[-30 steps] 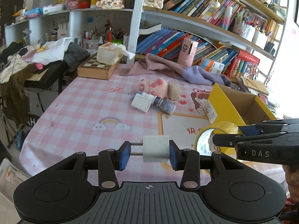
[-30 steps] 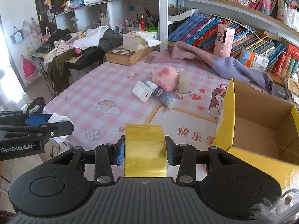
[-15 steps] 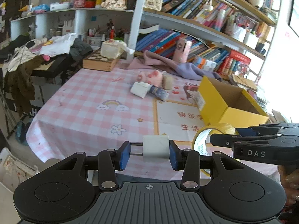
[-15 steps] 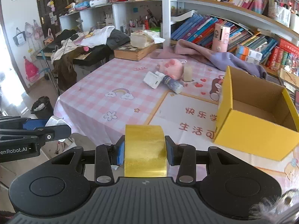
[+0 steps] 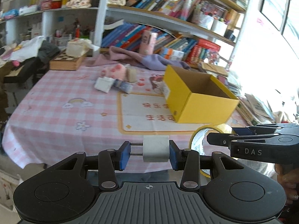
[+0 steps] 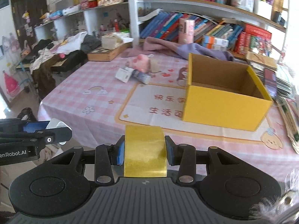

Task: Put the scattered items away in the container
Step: 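Carry the tape roll and white plug toward the yellow box with both tools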

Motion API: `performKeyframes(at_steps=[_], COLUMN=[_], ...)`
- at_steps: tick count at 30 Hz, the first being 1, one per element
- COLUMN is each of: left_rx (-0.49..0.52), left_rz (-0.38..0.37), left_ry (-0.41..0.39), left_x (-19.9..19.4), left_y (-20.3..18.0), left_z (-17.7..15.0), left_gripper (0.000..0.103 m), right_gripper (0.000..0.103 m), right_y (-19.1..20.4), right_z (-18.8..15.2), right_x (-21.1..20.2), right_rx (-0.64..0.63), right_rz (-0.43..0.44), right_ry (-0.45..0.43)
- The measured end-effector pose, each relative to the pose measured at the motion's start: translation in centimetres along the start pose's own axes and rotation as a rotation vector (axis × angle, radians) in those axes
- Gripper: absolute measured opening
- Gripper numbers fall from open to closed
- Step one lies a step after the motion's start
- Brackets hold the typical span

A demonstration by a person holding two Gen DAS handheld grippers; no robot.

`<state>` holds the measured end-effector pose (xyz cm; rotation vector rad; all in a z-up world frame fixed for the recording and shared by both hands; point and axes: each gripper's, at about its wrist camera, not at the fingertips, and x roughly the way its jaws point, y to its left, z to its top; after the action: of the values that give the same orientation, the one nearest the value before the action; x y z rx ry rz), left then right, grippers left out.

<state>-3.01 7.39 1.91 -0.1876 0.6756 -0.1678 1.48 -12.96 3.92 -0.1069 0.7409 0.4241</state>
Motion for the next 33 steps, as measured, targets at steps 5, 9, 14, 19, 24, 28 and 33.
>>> performKeyframes(at_steps=[5,9,14,19,24,28,33], left_rx=[0.026,0.05,0.079,0.111,0.148,0.181,0.209], left_rz=[-0.044,-0.079,-0.118,-0.158,-0.195,-0.22,-0.244], left_ry=[0.004,0.016,0.037,0.054,0.068,0.076,0.087], left_x=[0.6,1.2,1.8,2.6,3.3,3.8,4.4], left_y=[-1.3,-2.3,-3.5,-5.0,-6.4,-7.6,-8.7], left_z=[0.0,0.1,0.2,0.2,0.3,0.4,0.6], left_gripper=[0.041,0.041,0.041,0.041,0.041,0.041,0.041], right_gripper=[0.039,0.039,0.039,0.039,0.039,0.039,0.039], right_y=[-1.2,-2.1,-3.2,-4.4,-5.8,-6.8,-7.8], right_z=[-0.8,-1.4,-2.2,-3.0,-3.8,-4.3,-4.7], right_x=[-1.0,-1.7,-2.4,-3.3,-4.1,-4.6,-5.0], right_rx=[0.031,0.058,0.097,0.129,0.174,0.206,0.238], right_rz=[-0.049,-0.085,-0.121,-0.154,-0.19,-0.215,-0.239], right_ry=[-0.005,-0.003,0.004,0.004,0.002,-0.005,-0.004])
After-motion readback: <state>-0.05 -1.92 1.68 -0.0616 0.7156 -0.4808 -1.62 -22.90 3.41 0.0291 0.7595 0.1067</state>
